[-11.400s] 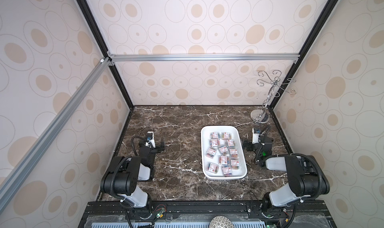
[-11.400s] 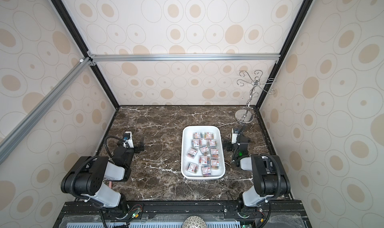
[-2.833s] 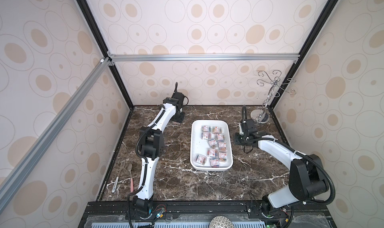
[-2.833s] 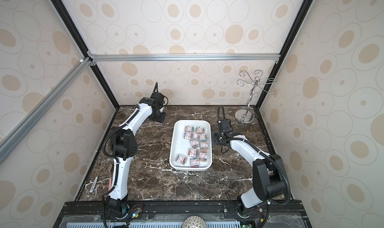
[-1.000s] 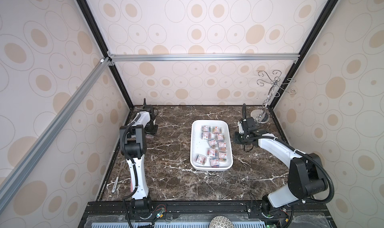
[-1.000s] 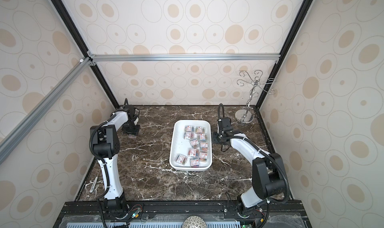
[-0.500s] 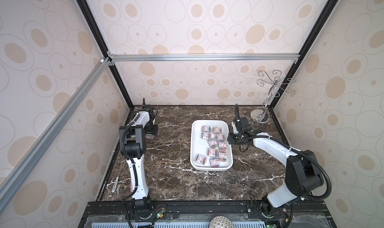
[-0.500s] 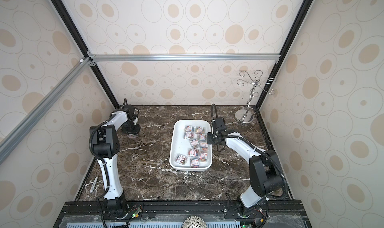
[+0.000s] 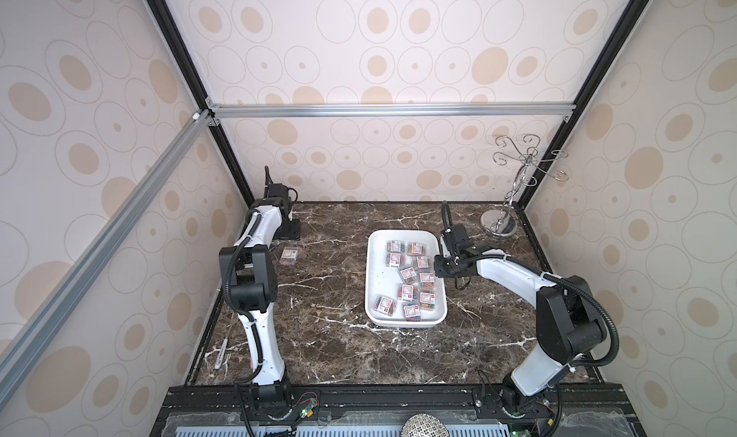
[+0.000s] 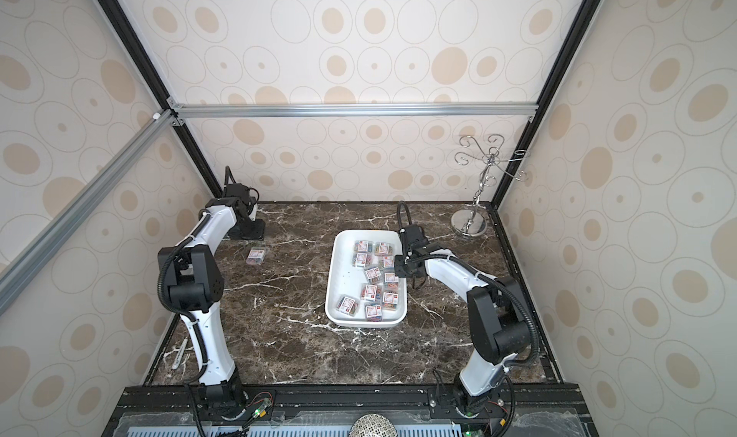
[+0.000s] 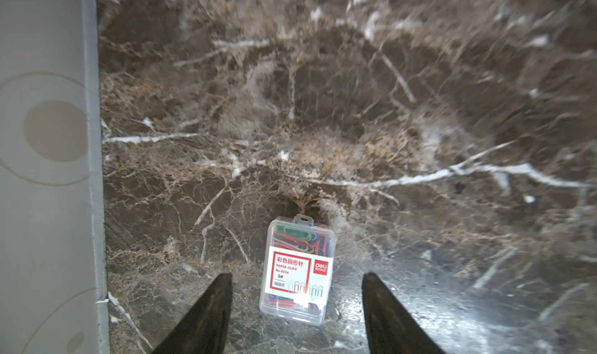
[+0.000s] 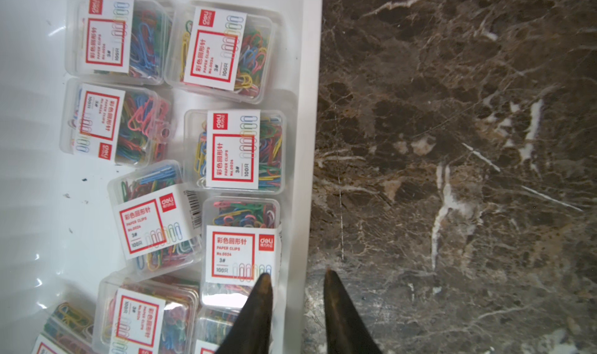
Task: Take the paper clips out of the storage box
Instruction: Place the boxed paper clips at the center of the board, then move the storage box to the center of the board.
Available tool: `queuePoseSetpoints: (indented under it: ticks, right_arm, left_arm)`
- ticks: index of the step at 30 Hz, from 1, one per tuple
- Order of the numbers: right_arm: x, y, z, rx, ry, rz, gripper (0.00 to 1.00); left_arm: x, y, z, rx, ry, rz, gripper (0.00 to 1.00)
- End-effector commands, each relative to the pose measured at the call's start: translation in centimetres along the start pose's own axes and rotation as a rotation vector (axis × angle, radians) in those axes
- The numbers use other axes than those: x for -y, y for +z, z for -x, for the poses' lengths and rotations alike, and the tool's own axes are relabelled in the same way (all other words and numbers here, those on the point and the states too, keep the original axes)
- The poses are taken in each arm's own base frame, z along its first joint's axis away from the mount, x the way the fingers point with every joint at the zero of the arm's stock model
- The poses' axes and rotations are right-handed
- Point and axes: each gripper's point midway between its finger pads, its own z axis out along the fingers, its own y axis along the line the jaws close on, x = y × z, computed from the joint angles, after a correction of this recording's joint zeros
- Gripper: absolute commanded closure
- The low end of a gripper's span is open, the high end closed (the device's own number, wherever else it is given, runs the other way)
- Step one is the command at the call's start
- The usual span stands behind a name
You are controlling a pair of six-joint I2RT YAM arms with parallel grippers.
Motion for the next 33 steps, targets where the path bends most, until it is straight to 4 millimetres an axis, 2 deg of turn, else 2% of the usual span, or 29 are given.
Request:
queuePoseSetpoints:
  ticks: [1,5,10,15,25,28,33]
  right_arm:
    - [0.2,0.1,0.1,-0.010,0.001,-0.028,0.74]
    - [0.1,0.5,0.3,-0.012,-0.012,-0.027,0.86]
    - [0.1,0.6,1.1,-0.008,-0.039,-0.039,0.87]
    - [-0.2,1.1,2.0,-0.015,-0.065,-0.034,0.91]
    - [-0.9,2.5,4.4,-0.008,0.012,-0.012,0.97]
    - [-1.0,2.6,4.8,0.001,0.037,-0.014,0.99]
    - [-0.9,2.7,4.5,0.006,0.082,-0.014,1.00]
  left_arm:
    - [2.9,-3.7,3.0,0.149,-0.060,-0.103,0.36]
    - [6.7,-5.3,3.4,0.206,-0.064,-0.199,0.37]
    - [13.5,-7.8,2.9,0.269,0.031,-0.333,0.37]
    - [18.1,-10.3,1.9,0.321,0.086,-0.440,0.38]
    - [23.8,-14.9,0.0,0.423,0.116,-0.520,0.37]
    - [25.9,-15.2,-0.8,0.403,0.144,-0.532,0.36]
    - [29.2,-14.0,-2.0,0.350,0.188,-0.511,0.36]
